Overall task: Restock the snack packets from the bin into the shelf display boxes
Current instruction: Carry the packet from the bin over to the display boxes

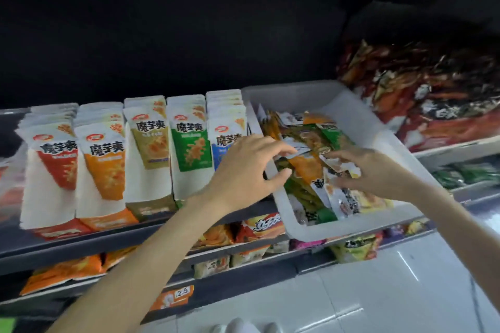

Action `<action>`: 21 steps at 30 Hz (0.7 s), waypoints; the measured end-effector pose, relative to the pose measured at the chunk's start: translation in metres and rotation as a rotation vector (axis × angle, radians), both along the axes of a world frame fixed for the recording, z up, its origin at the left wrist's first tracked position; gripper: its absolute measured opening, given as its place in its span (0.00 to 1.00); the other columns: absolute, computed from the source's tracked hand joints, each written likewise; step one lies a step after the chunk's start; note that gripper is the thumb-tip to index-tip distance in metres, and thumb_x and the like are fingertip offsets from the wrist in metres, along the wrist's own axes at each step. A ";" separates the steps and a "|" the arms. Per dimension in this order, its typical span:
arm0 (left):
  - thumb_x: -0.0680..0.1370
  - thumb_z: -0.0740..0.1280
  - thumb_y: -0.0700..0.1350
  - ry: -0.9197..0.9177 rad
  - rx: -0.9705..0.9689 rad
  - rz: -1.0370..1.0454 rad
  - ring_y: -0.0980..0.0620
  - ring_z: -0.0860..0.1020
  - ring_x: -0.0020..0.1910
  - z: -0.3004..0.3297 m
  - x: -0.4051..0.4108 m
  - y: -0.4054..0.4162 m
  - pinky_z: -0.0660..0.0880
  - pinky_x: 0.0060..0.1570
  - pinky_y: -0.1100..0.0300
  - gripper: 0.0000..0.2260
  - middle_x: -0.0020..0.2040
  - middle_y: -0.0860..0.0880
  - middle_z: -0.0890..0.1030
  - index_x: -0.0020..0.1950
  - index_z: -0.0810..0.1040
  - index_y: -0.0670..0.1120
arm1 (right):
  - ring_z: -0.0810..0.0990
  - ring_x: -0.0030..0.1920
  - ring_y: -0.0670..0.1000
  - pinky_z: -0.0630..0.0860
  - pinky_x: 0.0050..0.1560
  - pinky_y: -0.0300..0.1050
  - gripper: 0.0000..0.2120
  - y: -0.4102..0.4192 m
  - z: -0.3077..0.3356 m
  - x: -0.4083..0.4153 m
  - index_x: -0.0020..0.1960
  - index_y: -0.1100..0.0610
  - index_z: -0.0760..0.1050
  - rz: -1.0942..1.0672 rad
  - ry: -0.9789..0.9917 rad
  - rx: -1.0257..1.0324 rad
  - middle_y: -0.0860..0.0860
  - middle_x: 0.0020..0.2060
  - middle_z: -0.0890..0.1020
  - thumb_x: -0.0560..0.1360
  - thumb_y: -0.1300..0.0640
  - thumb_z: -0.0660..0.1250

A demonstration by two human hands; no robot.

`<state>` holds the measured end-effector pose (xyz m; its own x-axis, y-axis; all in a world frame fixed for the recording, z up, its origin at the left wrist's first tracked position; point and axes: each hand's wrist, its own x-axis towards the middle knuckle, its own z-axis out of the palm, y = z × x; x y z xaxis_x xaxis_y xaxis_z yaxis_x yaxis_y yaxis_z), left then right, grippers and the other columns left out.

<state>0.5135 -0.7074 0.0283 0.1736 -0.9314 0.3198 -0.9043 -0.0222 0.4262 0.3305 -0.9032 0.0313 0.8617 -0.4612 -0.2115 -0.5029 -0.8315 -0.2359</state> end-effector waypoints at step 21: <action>0.67 0.77 0.50 0.062 0.335 -0.071 0.55 0.77 0.51 -0.005 -0.017 -0.121 0.74 0.46 0.60 0.21 0.52 0.56 0.79 0.58 0.76 0.51 | 0.77 0.42 0.50 0.75 0.48 0.51 0.14 -0.039 -0.009 -0.004 0.57 0.54 0.73 0.069 -0.161 -0.035 0.50 0.47 0.80 0.74 0.51 0.69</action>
